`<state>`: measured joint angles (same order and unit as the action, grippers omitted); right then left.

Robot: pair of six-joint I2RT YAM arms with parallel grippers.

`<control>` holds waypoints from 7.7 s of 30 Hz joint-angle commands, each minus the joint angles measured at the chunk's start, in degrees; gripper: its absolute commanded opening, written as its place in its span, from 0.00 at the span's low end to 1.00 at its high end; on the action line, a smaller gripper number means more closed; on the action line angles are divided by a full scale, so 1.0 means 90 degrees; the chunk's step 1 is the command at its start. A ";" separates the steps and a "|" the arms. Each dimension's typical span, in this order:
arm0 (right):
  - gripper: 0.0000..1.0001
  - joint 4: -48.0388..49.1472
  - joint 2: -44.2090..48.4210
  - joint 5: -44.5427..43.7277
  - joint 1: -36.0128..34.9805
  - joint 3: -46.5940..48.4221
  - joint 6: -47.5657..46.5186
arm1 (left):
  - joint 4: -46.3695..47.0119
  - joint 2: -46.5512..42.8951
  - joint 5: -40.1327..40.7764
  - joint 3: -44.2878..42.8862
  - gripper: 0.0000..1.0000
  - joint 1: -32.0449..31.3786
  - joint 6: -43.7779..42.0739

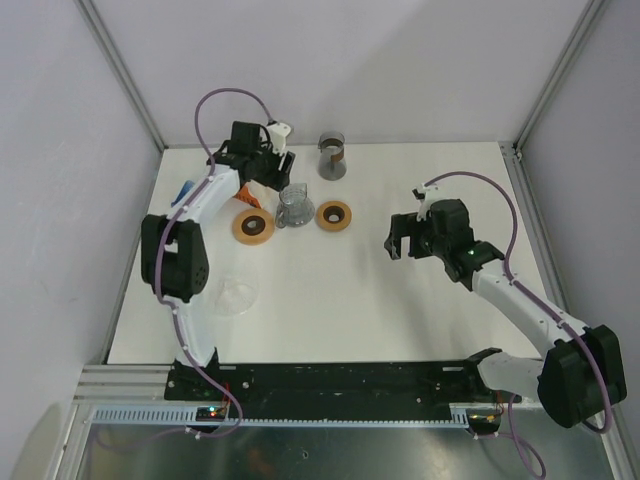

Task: Place the coffee filter in the dripper

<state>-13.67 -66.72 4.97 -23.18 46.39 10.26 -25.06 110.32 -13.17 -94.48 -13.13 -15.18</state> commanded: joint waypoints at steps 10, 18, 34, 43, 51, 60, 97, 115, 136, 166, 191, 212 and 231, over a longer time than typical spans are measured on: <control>0.99 -0.0060 -0.0181 -0.0118 0.0004 0.0275 -0.0187 | -0.0184 0.0890 0.0173 -0.0537 0.57 -0.0126 -0.0150; 0.99 -0.0037 -0.0164 -0.0057 0.0055 0.0271 -0.0233 | -0.0189 0.1087 0.0297 -0.0386 0.35 -0.0269 -0.0159; 0.99 -0.0293 0.0288 -0.0083 0.0072 0.0270 -0.0172 | -0.0366 -0.1355 -0.0188 0.1258 0.00 -0.0753 -0.0361; 0.99 -0.0510 0.0407 -0.0113 0.0091 0.0275 -0.0205 | -0.0428 -0.2442 -0.0651 0.2793 0.00 -0.2313 -0.0930; 0.99 -0.0810 0.0550 -0.0178 0.0162 0.0273 -0.0273 | -0.0268 -0.1964 -0.0879 0.2823 0.00 -0.2775 -0.0907; 0.99 -0.1016 0.0791 -0.0228 0.0266 0.0260 -0.0316 | 0.0670 -0.1744 -0.1004 0.3366 0.00 -0.2823 -0.1096; 0.99 -0.0108 -0.2069 -0.0938 -0.0153 0.2261 0.0364 | 0.0077 -0.3745 0.0054 0.2955 0.73 -0.0465 0.0106; 0.89 -0.1721 -0.6458 -0.1249 -0.0997 0.6608 -0.0120 | 0.0078 -0.3699 -0.0415 0.3879 0.76 0.1154 0.0261; 0.23 -0.2292 -0.7836 -0.0927 -0.1024 0.7703 -0.0268 | 0.0080 -0.3828 -0.0481 0.3878 0.76 0.1153 0.0242; 0.02 -0.4035 -0.3867 -0.0141 -0.2097 0.5991 -0.1427 | -0.0225 -0.4354 -0.0780 0.3900 0.76 0.1151 0.0026; 0.16 -0.3446 -0.4403 -0.0216 -0.2595 0.5090 -0.1789 | -0.0251 -0.4336 -0.0761 0.3952 0.76 0.1148 -0.0015; 0.54 -0.3473 -0.4605 -0.0503 -0.2615 0.5127 -0.1873 | -0.0252 -0.4321 -0.0764 0.3963 0.77 0.1155 -0.0052; 0.39 -0.3706 -0.4401 -0.0751 -0.2669 0.5191 -0.1874 | -0.0249 -0.4333 -0.0746 0.3951 0.77 0.1148 -0.0081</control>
<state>-45.74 -108.62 -0.43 -46.83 92.05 -6.13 -27.64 72.95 -18.87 -58.94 -2.96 -14.85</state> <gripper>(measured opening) 0.422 0.765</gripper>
